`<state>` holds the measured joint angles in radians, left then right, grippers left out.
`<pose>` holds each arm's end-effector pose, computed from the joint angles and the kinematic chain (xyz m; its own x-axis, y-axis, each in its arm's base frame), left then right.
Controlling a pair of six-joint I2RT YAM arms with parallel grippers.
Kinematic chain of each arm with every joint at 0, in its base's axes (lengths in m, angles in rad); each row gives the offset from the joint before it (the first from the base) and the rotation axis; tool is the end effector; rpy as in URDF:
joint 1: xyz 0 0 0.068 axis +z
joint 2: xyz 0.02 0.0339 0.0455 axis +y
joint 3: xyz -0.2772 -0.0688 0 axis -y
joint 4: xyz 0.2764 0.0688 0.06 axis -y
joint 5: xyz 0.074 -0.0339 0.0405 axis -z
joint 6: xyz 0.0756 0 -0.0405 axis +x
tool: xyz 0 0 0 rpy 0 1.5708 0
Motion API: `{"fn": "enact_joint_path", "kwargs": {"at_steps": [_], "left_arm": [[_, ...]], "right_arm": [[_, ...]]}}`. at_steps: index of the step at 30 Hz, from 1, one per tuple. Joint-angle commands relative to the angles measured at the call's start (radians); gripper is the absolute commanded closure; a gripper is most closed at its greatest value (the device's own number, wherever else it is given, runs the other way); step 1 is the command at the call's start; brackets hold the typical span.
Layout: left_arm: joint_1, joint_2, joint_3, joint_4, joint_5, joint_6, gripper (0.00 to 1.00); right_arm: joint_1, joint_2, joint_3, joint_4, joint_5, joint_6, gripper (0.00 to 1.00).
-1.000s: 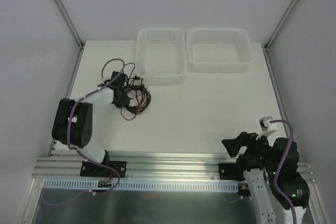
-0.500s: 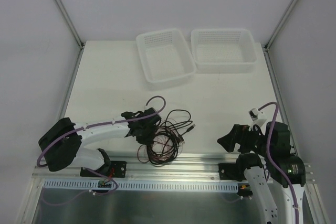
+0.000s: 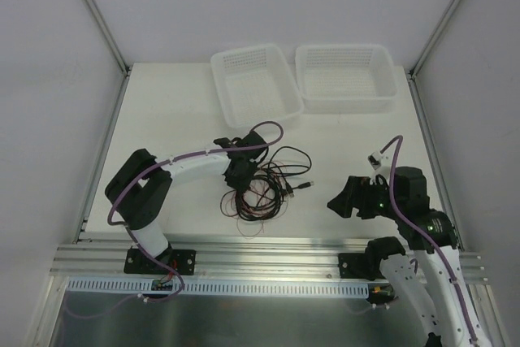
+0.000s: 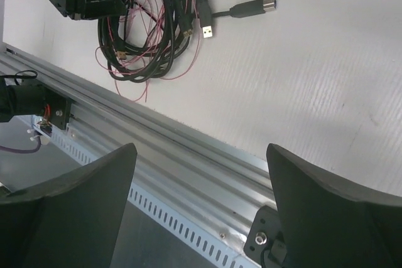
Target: Untangle the cables
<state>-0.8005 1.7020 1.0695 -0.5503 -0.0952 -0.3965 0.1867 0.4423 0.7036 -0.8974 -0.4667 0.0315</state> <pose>0.2636 -0.2614 0.1351 -0.8608 0.3351 -0.3830 0.3870 0.9198 -0.0649 0.1262 0.0585 0.2774 -0.5999 -0.0847 -0.7956 -0.5028 0.8134 0.2925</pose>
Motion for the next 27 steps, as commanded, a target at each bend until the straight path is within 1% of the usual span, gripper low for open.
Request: {"fn": "enact_joint_path", "kwargs": {"at_steps": [1, 2, 4, 5, 6, 7, 8, 9, 10, 11, 12, 14, 16, 19, 22, 25, 26, 27], "left_arm": [[-0.017, -0.021, 0.026, -0.039, 0.000, 0.120, 0.84], [-0.019, -0.034, 0.023, -0.039, -0.001, 0.128, 0.81], [-0.020, -0.085, 0.004, -0.040, -0.009, 0.133, 0.63], [-0.020, -0.106, -0.005, -0.040, -0.011, 0.127, 0.51], [-0.020, -0.132, -0.014, -0.042, -0.017, 0.095, 0.27], [-0.020, -0.189, -0.037, -0.039, -0.017, 0.073, 0.17], [-0.020, -0.215, -0.048, -0.039, -0.018, 0.046, 0.12], [-0.020, -0.243, -0.058, -0.039, -0.020, -0.020, 0.09], [-0.022, -0.289, -0.081, -0.039, -0.024, -0.056, 0.04], [-0.020, -0.309, -0.094, -0.037, -0.020, -0.092, 0.04], [-0.020, -0.324, -0.104, -0.037, -0.017, -0.161, 0.04], [-0.025, -0.360, -0.138, -0.027, -0.009, -0.232, 0.05], [-0.034, -0.378, -0.183, -0.005, -0.009, -0.312, 0.07], [-0.052, -0.375, -0.247, 0.056, -0.029, -0.409, 0.11], [-0.057, -0.357, -0.313, 0.139, -0.055, -0.488, 0.15], [-0.057, -0.311, -0.338, 0.207, -0.083, -0.538, 0.20], [-0.057, -0.294, -0.336, 0.213, -0.099, -0.545, 0.22], [-0.058, -0.260, -0.329, 0.216, -0.103, -0.551, 0.29]], "right_arm": [[0.095, 0.073, -0.041, 0.197, 0.078, 0.036, 0.11], [0.161, 0.093, -0.046, 0.225, 0.129, 0.033, 0.12], [0.236, 0.178, -0.038, 0.297, 0.204, 0.012, 0.12], [0.310, 0.218, -0.030, 0.316, 0.297, 0.001, 0.12], [0.344, 0.252, -0.018, 0.333, 0.344, -0.025, 0.11], [0.373, 0.286, 0.000, 0.372, 0.383, -0.050, 0.11], [0.413, 0.362, 0.010, 0.397, 0.432, -0.068, 0.11], [0.424, 0.392, 0.014, 0.423, 0.445, -0.093, 0.12], [0.433, 0.426, 0.026, 0.483, 0.454, -0.105, 0.12], [0.441, 0.479, 0.031, 0.512, 0.459, -0.119, 0.12], [0.445, 0.510, 0.039, 0.561, 0.461, -0.130, 0.12], [0.453, 0.561, 0.072, 0.604, 0.459, -0.172, 0.13], [0.458, 0.647, 0.099, 0.653, 0.461, -0.212, 0.13], [0.473, 0.763, 0.143, 0.706, 0.459, -0.251, 0.14], [0.490, 0.852, 0.165, 0.755, 0.429, -0.280, 0.20], [0.503, 0.910, 0.181, 0.766, 0.402, -0.292, 0.36], [0.505, 0.915, 0.186, 0.761, 0.396, -0.291, 0.49], [0.505, 0.917, 0.186, 0.755, 0.393, -0.291, 0.57]]}}
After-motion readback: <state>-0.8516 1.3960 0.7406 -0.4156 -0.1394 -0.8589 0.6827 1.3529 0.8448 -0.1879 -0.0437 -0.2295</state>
